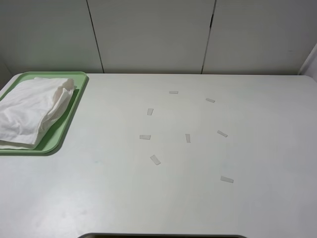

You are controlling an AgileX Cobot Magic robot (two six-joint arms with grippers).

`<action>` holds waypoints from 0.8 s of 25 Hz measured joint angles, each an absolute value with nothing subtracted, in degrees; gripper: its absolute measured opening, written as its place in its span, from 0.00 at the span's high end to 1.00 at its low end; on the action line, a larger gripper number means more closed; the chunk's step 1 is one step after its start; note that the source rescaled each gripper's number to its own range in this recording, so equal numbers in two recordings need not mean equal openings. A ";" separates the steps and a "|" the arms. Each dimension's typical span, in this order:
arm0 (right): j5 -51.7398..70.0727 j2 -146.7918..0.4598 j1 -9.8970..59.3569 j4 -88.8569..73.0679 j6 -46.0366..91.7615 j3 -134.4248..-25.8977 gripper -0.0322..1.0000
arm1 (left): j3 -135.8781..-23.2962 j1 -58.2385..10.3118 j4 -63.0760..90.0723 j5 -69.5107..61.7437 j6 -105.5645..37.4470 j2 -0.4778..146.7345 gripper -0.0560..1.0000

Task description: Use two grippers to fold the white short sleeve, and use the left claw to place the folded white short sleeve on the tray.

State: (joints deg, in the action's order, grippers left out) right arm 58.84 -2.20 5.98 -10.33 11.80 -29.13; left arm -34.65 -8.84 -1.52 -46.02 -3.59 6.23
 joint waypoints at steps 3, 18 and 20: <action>58.84 -2.20 5.98 -10.33 11.80 -29.13 0.00 | -33.60 -10.00 -2.40 -48.81 -1.57 3.52 0.00; 58.84 -2.20 5.98 -10.39 11.80 -29.13 0.00 | -30.90 -10.14 -4.17 -64.87 1.94 -0.38 0.00; 58.84 -2.20 5.98 -10.39 11.80 -29.13 0.00 | -29.87 -10.14 -4.81 -65.98 1.96 -0.38 0.00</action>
State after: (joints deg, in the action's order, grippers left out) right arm 58.84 -2.20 5.98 -10.39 11.80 -29.13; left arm -29.87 -10.14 -4.81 -65.98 1.96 -0.38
